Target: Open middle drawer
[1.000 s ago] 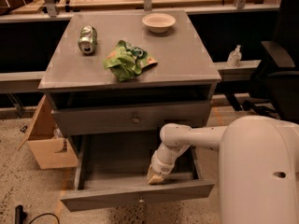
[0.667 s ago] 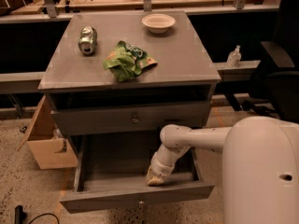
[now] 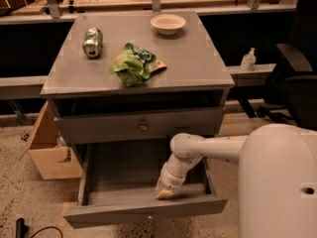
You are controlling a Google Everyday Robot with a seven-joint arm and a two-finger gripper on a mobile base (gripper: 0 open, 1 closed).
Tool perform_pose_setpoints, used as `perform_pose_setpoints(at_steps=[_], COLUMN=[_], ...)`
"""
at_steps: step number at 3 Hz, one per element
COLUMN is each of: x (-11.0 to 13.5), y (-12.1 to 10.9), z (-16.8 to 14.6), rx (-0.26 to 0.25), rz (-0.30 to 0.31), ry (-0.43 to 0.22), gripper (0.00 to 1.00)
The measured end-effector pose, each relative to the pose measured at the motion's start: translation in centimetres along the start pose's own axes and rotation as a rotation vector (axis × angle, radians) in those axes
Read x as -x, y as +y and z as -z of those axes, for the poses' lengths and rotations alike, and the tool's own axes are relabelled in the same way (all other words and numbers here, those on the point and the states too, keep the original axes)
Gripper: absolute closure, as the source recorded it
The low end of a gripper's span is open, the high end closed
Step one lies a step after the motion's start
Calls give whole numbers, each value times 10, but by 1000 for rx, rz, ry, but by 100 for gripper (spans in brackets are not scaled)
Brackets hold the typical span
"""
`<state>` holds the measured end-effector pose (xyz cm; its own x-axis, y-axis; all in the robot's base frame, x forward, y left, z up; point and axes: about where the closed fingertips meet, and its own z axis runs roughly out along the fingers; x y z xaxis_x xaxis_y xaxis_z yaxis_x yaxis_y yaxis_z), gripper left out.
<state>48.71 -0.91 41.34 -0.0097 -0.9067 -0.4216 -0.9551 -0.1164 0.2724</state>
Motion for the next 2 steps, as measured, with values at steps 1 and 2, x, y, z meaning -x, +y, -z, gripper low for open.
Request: perform_pose_setpoints(at_steps=[1, 2], x=[0, 0], y=[0, 0], z=[0, 0], rx=[0, 0], rz=[0, 0], ry=[0, 0], gripper=[100, 100])
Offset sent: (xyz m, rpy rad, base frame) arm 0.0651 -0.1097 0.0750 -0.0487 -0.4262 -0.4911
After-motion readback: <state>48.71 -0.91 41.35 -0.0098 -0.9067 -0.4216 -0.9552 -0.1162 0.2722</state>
